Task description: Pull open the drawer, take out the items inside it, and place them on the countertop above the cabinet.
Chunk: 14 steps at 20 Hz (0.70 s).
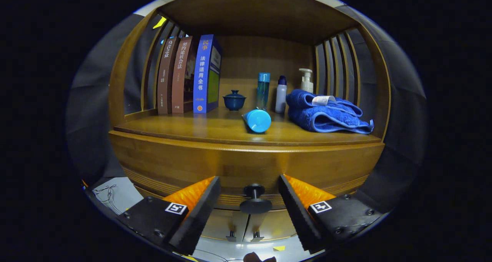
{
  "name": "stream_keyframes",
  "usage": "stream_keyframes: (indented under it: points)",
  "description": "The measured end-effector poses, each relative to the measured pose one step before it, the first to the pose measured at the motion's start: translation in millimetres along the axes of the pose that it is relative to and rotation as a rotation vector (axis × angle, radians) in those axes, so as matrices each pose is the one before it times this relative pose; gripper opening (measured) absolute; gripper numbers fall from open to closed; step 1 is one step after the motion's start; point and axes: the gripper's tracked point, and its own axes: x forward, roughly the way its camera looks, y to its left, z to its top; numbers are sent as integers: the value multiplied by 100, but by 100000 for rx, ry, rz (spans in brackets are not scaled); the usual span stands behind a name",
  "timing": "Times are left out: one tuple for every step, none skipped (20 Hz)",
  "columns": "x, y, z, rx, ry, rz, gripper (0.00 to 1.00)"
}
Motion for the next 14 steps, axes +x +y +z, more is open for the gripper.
stream_keyframes:
  points:
    - [-447, 70, 798, -1258, -1191, 109, 100]
    - [-418, 0, 986, -1354, -1693, -104, 100]
    - [-638, 49, 1157, -814, -1731, 160, 100]
    - [-677, 179, 1287, -117, -2111, 494, 100]
    - [-763, 259, 1362, -93, -2362, 790, 100]
    - [-814, 230, 1534, -478, -2107, 708, 99]
    - [-956, 98, 1424, -362, -2011, 869, 99]
    - [-1052, 259, 1504, 105, -1796, 813, 100]
    - [-1005, 324, 1625, 657, -2028, 1087, 99]
    - [-1181, 321, 1591, 1334, -2196, 1055, 99]
    - [-1048, 381, 1305, 1446, -1516, 1365, 99]
    - [-1141, 351, 1259, 1655, -1053, 1350, 99]
    - [-1097, 367, 1045, 1654, -715, 1167, 99]
    - [-1069, 212, 952, 703, -196, 837, 99]
